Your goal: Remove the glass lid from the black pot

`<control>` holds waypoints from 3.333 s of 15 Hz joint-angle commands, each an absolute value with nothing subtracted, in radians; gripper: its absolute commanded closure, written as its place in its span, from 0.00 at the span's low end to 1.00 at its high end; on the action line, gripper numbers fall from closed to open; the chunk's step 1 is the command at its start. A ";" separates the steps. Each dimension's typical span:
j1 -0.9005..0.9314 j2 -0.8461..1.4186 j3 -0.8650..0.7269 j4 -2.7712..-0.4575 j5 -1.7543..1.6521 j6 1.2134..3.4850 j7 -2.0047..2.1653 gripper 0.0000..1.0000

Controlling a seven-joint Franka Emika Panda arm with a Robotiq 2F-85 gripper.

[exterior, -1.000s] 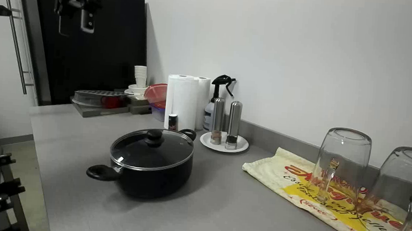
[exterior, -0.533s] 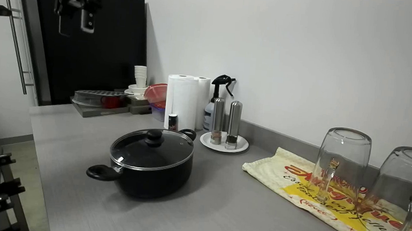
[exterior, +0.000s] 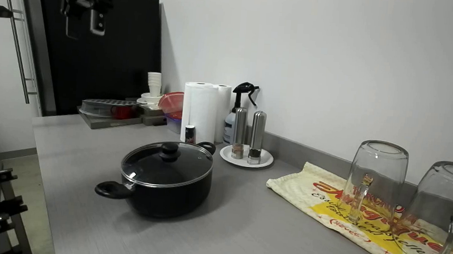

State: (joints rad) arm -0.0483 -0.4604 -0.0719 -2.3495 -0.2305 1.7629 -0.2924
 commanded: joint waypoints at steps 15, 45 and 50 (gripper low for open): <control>-0.061 0.153 -0.101 -1.899 -0.035 2.020 -0.308 0.00; -0.149 0.565 -0.038 -1.649 -0.031 1.780 -0.287 0.00; -0.160 0.589 -0.036 -1.638 -0.025 1.758 -0.296 0.00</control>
State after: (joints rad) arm -0.1592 0.5624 -0.0370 -1.6787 -0.0244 1.7994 -0.2938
